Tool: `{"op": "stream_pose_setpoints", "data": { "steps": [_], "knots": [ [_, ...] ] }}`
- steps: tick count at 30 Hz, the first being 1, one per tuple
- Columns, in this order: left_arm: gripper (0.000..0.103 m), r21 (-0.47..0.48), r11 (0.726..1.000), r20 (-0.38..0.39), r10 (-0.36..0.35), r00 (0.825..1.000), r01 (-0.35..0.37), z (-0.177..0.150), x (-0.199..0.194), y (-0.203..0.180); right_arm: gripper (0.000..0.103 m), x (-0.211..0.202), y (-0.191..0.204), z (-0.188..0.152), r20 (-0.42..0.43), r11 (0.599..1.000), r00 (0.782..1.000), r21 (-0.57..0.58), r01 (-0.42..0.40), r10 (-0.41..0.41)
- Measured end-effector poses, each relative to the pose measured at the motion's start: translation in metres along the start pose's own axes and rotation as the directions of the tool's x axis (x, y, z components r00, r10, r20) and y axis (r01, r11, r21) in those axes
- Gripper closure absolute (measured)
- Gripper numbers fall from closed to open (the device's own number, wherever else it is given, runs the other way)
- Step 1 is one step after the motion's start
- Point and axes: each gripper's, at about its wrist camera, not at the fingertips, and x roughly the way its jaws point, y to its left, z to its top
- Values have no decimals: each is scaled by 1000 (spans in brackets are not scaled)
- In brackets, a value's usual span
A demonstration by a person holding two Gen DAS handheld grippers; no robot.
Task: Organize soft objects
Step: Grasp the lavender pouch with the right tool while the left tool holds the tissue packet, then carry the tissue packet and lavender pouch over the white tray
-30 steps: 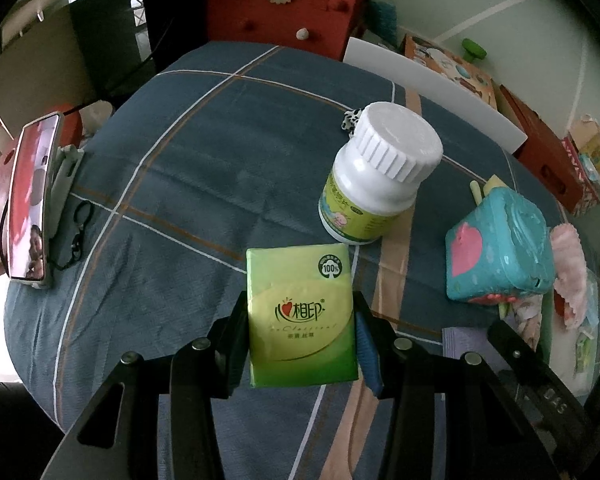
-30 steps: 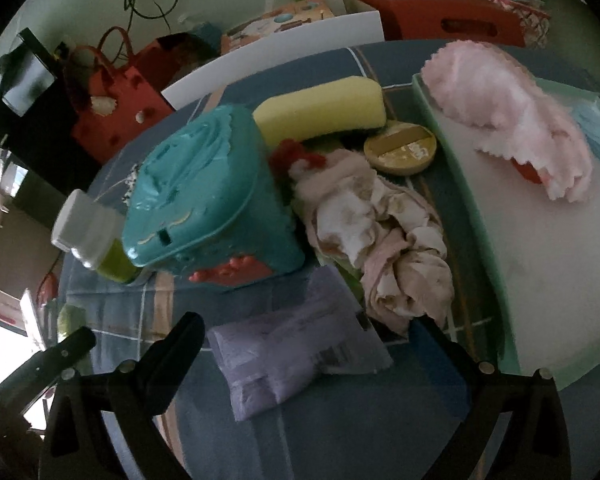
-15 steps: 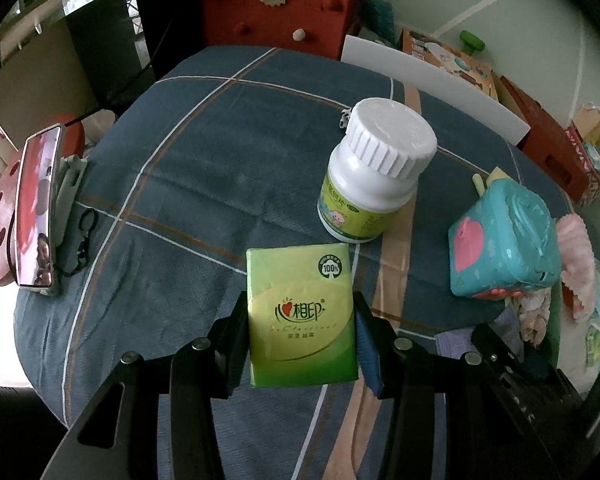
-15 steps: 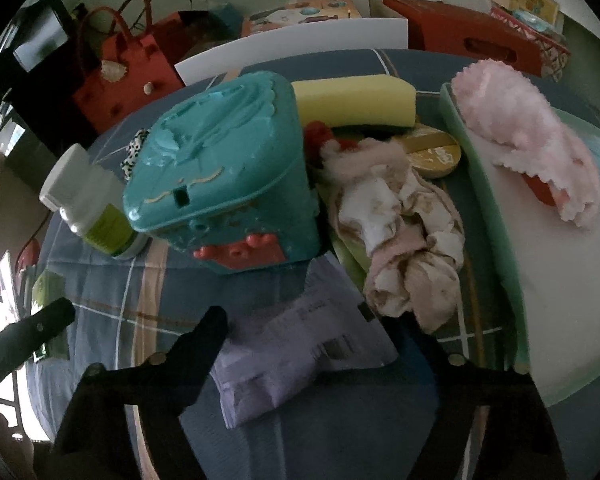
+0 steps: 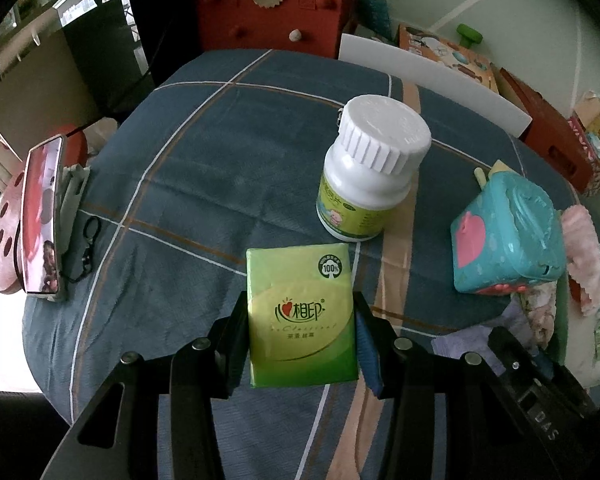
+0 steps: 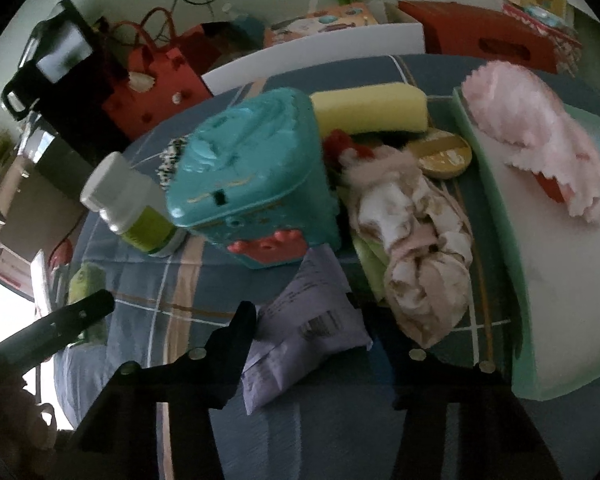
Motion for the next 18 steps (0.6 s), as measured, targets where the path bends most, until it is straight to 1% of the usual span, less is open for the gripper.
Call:
{"op": "stream_pose_setpoints", "data": {
  "steps": [7,10,18],
  "knots": [
    [54,8,1000,19,14,1000,-14,-1,-7,-4,52,-11,1,3,25,999,999,-5,-41,41],
    [54,12,1000,34,18,999,-18,-1,-12,-7,54,-22,-3,1,35,998,997,-8,-62,62],
    [54,10,1000,87,21,996,-22,0,-30,-9,55,-47,-3,6,81,991,987,-17,-136,137]
  ]
}}
